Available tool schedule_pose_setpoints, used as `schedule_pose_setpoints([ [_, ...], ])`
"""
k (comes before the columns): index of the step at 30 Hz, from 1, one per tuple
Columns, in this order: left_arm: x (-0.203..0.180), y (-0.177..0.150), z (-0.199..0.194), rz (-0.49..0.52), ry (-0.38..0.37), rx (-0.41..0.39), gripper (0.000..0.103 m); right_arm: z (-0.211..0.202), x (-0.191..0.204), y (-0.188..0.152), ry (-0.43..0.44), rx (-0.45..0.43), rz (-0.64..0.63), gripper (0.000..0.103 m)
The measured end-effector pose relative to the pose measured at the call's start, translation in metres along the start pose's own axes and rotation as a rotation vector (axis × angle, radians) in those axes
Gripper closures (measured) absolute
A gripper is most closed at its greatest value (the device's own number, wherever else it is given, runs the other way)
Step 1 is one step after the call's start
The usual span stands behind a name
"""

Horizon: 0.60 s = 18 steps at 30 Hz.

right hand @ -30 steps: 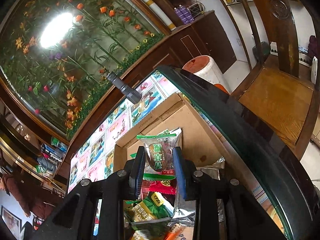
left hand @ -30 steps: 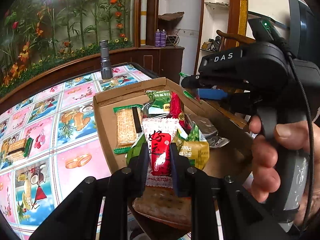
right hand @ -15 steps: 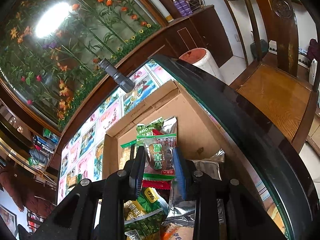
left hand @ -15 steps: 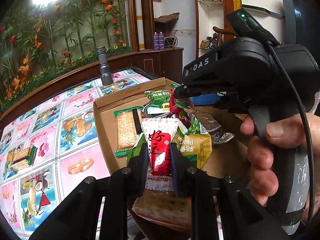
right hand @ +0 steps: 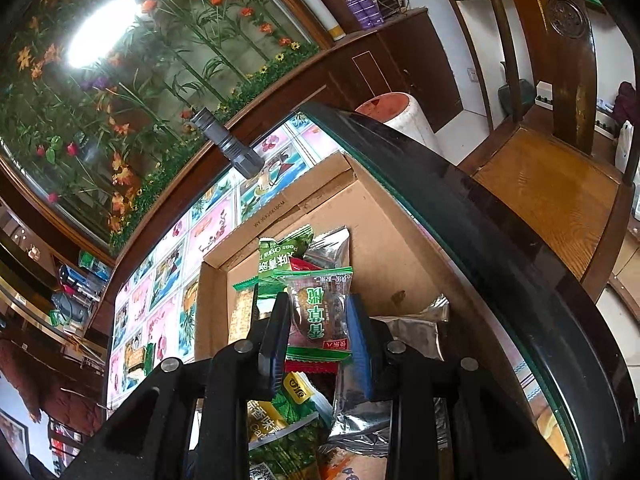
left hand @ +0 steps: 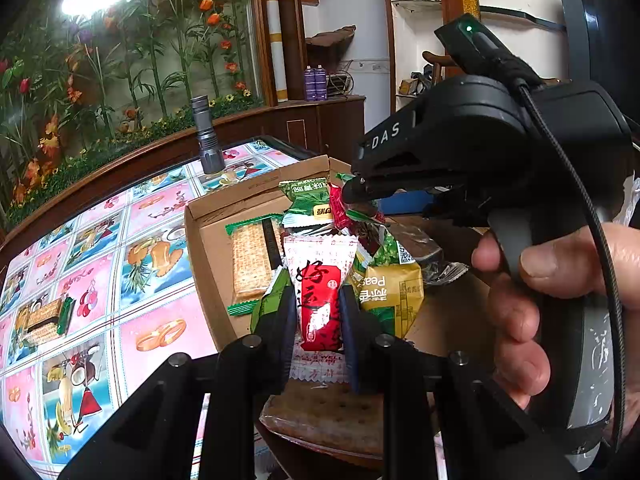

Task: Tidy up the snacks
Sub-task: 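Carry both packets over the cardboard box and open both grippers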

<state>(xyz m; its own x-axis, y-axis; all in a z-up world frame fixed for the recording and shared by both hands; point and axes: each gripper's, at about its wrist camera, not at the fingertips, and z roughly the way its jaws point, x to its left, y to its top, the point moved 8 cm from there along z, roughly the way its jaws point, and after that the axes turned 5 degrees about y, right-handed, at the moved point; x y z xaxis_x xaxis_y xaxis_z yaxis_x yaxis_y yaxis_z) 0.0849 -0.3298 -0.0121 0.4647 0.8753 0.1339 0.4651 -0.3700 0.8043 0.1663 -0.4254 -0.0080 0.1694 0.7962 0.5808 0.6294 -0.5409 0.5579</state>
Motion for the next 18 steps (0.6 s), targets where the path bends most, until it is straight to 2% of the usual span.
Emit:
schedule_pose_setpoints([
  [18, -0.0001, 0.0, 0.0, -0.002, 0.0, 0.0, 0.082, 0.0054, 0.0029, -0.0048, -0.053, 0.02, -0.047, 0.072],
])
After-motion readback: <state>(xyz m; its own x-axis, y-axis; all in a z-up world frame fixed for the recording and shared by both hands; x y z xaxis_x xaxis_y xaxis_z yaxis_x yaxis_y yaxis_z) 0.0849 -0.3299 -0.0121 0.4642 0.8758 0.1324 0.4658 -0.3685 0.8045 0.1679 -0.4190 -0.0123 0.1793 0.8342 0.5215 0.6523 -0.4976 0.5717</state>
